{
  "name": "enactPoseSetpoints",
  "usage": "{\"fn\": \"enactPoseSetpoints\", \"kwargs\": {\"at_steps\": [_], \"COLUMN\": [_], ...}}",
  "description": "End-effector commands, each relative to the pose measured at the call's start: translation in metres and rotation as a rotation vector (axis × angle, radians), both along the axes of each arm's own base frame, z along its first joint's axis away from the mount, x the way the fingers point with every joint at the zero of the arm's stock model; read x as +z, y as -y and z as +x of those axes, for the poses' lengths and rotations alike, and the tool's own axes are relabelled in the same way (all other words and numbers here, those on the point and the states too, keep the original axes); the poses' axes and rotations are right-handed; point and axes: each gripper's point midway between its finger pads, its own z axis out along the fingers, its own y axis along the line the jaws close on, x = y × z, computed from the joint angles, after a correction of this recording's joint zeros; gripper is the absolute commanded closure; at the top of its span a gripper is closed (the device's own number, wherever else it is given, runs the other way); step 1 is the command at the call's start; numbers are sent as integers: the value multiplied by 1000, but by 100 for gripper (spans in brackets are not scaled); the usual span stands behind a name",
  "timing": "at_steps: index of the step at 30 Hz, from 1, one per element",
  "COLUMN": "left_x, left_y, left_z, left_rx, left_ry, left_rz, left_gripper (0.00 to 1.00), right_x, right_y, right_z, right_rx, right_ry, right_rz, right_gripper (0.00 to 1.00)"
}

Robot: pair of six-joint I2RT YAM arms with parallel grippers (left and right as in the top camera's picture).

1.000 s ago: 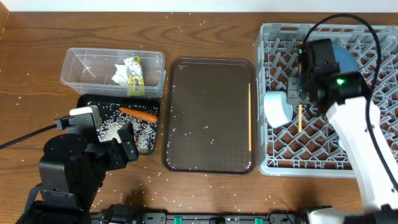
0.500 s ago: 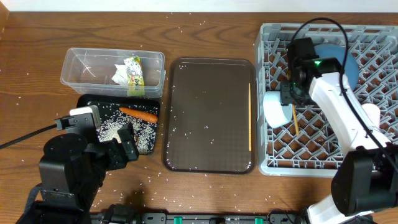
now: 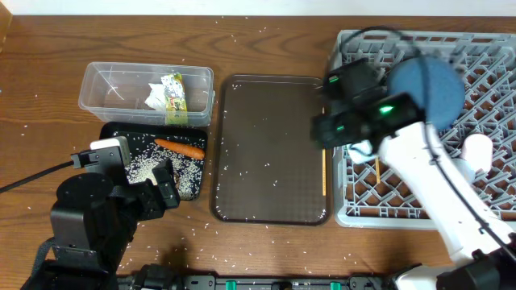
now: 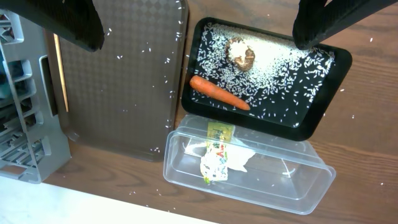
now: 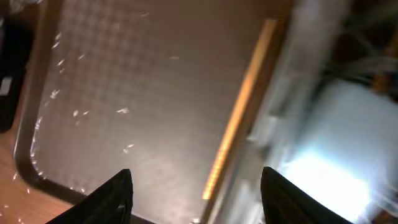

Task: Sort waste into correct bins and load items into the dishwasher rack
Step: 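Move the right gripper from the dish rack to the chopsticks on the brown tray, then close the right gripper on the wooden chopsticks and lift them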

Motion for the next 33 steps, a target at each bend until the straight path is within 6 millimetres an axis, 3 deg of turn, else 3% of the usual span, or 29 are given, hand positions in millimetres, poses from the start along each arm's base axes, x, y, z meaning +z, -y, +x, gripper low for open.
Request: {"fn": "enactPoseSetpoints", "kwargs": {"at_steps": [1,7,13,22,25,28,30,33], "left_x": [0,0,0,0,0,0,0,0], "left_y": [0,0,0,0,0,0,0,0], "left_z": [0,0,0,0,0,0,0,0], "left_rx": [4,4,4,4,4,4,4,4], "left_ry": [-1,-1,-1,0,-1,-1,-1,-1], "left_rz": [-4,-4,-4,-4,-4,-4,-4,-4], "left_gripper": [2,2,2,2,2,2,2,2], "right_x": [-18,-71,-117,-174,-189,-194,-189,-177], "right_y": [-4,-13,3,12,7,-19,-37,-43], "right_z": [2,2,13,5,-4,-9,-9,-5], "right_rx": [-60,-191,-285,-321,-309,-141,-28,-15], "right_ry": [13,-95,-137,-254,-318,-367,-360,-326], "right_rz": [-122,-194,-303,-386,-369,-263,-196,-178], "right_gripper": [39,47,43,43,53,86,87,87]}}
